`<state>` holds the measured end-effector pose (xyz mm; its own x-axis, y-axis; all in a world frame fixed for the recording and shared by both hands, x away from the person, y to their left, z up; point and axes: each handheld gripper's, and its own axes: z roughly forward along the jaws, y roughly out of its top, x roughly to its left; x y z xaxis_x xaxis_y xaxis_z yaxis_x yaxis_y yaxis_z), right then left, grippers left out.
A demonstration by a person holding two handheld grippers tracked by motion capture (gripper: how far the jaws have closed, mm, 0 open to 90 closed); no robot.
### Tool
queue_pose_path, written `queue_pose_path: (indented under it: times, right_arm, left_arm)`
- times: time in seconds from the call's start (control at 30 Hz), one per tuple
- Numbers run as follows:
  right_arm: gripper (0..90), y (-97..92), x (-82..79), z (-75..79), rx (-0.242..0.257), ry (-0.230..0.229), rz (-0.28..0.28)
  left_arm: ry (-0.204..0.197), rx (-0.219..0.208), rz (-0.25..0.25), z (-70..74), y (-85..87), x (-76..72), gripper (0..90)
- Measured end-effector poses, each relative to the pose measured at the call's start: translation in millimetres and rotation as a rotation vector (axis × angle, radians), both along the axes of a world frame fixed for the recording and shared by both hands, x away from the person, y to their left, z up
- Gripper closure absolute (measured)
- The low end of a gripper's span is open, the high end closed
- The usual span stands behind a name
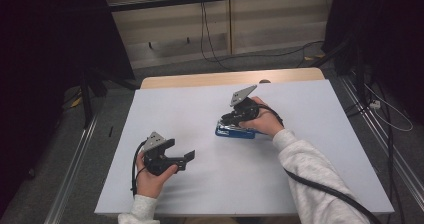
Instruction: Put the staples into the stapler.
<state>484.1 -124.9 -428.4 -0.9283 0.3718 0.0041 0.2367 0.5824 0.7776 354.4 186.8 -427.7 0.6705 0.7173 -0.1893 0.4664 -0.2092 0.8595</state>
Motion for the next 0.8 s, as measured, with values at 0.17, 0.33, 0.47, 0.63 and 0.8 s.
queue_pose_path:
  times: [0.17,0.33,0.47,0.63,0.8]
  right_arm:
    - [79.2,1.8,0.4,-0.8,-0.001,-0.001,0.000]
    - [79.2,2.3,0.5,-1.1,-0.003,0.000,0.005]
    - [79.1,2.2,0.6,-1.7,-0.004,-0.001,0.007]
    - [79.2,1.8,1.3,-2.1,-0.002,0.001,0.011]
    - [79.2,2.1,2.1,-2.5,-0.007,0.000,0.016]
  left_arm:
    - [-0.004,0.005,-0.005,0.3,1.1,0.2,6.7]
    - [-0.003,0.007,-0.004,0.4,0.9,0.2,6.6]
    - [0.000,-0.001,-0.001,0.1,0.2,0.1,6.7]
    - [0.001,-0.002,-0.001,0.0,0.2,0.0,6.7]
    - [-0.003,0.006,-0.004,0.3,0.7,0.3,6.7]
